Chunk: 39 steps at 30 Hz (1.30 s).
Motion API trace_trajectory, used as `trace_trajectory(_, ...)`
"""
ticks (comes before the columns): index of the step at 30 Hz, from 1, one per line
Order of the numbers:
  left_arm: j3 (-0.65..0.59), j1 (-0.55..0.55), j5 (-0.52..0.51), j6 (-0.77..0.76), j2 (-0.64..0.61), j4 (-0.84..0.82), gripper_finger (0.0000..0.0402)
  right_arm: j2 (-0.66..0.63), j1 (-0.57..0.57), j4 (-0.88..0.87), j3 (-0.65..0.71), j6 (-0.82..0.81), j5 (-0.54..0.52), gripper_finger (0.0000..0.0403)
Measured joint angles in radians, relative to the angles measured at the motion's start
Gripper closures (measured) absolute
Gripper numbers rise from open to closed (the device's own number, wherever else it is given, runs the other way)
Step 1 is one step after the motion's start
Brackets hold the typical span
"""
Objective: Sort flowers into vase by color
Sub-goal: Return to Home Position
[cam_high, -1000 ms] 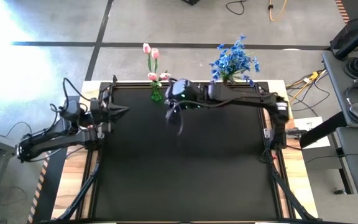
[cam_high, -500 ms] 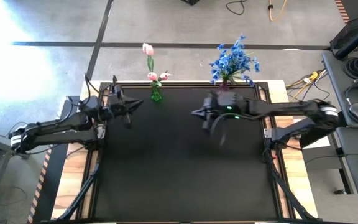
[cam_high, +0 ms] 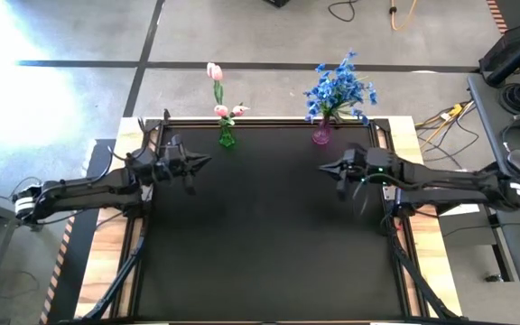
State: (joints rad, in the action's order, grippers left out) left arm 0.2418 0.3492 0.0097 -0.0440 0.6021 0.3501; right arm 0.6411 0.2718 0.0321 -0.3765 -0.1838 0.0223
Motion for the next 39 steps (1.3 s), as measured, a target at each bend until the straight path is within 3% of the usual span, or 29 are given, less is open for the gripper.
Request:
trace_trajectory(6,-0.080,0.000,-0.001,-0.028,-0.155,-0.058,0.0402,-0.194,0.012,-0.019,0.074,0.002,-0.077,0.0394)
trace_trajectory(19,-0.096,-0.001,-0.108,-0.092,-0.604,-0.522,0.0402,-0.642,0.013,-0.269,0.141,-0.027,-0.238,0.0394)
trace_trajectory(26,-0.179,-0.004,-0.114,-0.121,-0.601,-0.466,0.0402,-0.634,0.012,-0.267,0.192,-0.050,-0.217,0.0394)
trace_trajectory(30,-0.228,-0.007,-0.106,-0.116,-0.600,-0.324,0.0402,-0.640,0.012,-0.149,0.265,-0.061,-0.173,0.0394)
trace_trajectory(35,-0.231,-0.006,-0.103,-0.137,-0.568,-0.317,0.0402,-0.639,0.012,0.013,0.365,-0.093,-0.154,0.0394)
trace_trajectory(39,-0.232,-0.006,-0.089,-0.149,-0.515,-0.321,0.0402,-0.633,0.013,0.073,0.362,-0.088,-0.205,0.0394)
